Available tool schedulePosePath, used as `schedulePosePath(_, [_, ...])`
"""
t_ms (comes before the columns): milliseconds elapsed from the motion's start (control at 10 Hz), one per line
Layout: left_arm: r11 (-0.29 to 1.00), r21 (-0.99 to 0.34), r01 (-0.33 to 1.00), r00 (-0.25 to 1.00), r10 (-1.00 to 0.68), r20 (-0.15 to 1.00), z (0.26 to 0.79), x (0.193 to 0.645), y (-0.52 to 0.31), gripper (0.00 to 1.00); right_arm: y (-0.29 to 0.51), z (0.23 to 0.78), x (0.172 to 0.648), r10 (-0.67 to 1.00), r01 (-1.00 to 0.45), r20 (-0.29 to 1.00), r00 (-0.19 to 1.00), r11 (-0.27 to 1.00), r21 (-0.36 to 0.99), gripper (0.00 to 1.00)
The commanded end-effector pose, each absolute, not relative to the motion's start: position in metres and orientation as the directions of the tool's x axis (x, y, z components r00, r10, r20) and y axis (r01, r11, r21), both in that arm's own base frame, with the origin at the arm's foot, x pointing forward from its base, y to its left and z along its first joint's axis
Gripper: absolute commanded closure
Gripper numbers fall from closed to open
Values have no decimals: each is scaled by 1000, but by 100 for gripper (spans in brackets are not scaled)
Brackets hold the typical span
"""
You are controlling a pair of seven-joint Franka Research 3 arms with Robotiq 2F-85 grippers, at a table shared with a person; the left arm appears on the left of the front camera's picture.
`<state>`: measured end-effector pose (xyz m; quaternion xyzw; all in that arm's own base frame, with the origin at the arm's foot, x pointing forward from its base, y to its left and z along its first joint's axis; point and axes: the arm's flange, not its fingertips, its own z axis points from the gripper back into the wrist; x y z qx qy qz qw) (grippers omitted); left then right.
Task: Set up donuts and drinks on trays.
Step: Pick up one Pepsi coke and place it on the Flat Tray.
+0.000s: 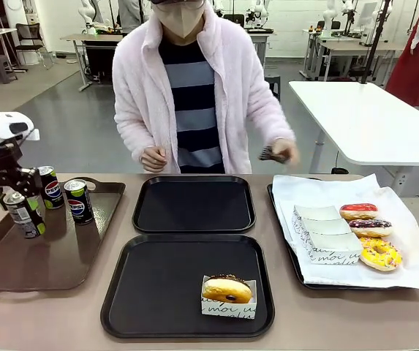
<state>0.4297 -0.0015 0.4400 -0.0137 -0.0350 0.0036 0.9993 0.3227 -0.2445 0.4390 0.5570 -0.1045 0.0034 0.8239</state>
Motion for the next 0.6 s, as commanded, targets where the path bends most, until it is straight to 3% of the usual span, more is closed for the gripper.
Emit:
schedulePosePath(0, [999,-36,-26,996,29,88,498,399,-22,100,-244,438,322,-110,-122,177,978,384,915,0])
schedulePosePath(300, [992,-121,-25,994,38,103,534,377,-27,100,-244,438,322,-110,-122,177,978,384,915,0])
schedulePosePath(500, [998,-55,10,996,-4,94,521,382,-24,100,-244,438,322,-110,-122,177,978,384,915,0])
